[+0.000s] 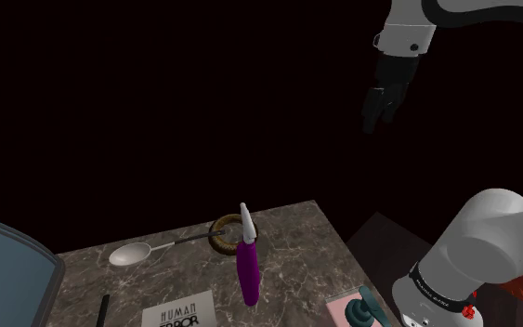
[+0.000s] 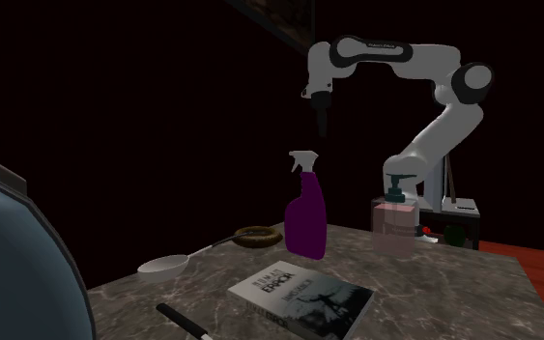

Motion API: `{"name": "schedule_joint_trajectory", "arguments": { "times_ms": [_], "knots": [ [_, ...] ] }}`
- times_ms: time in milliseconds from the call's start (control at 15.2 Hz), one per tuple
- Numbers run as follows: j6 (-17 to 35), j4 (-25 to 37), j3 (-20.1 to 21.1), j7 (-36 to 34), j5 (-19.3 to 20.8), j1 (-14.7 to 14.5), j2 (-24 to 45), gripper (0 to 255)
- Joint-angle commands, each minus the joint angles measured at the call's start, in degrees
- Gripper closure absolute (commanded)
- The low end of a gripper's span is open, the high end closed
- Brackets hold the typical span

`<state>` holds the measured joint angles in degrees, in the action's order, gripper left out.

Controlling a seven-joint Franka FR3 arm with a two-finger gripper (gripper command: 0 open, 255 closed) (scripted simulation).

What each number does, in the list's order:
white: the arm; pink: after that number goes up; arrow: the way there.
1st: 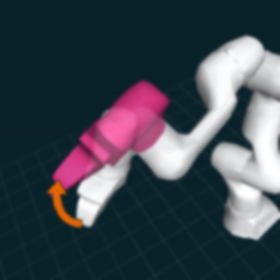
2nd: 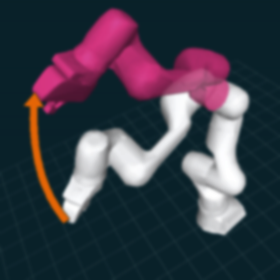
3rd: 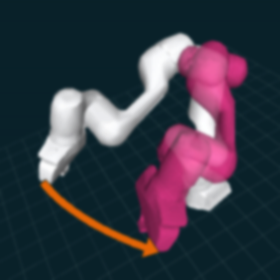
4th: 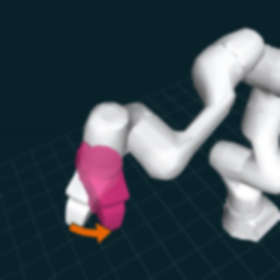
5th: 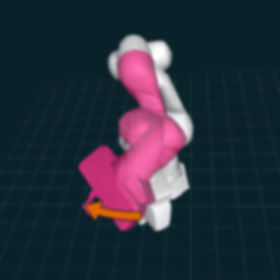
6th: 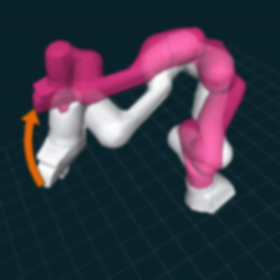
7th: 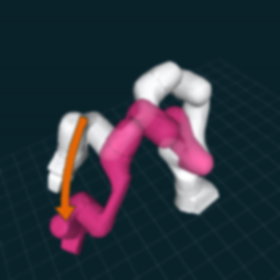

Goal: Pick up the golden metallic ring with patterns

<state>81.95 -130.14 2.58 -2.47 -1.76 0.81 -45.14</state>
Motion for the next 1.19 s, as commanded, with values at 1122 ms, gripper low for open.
{"name": "schedule_joint_trajectory", "arguments": {
  "times_ms": [1122],
  "knots": [
    [24.71, -5.79, 16.84, -15.62, -10.20, -4.68, 16.78, 0]
  ]
}}
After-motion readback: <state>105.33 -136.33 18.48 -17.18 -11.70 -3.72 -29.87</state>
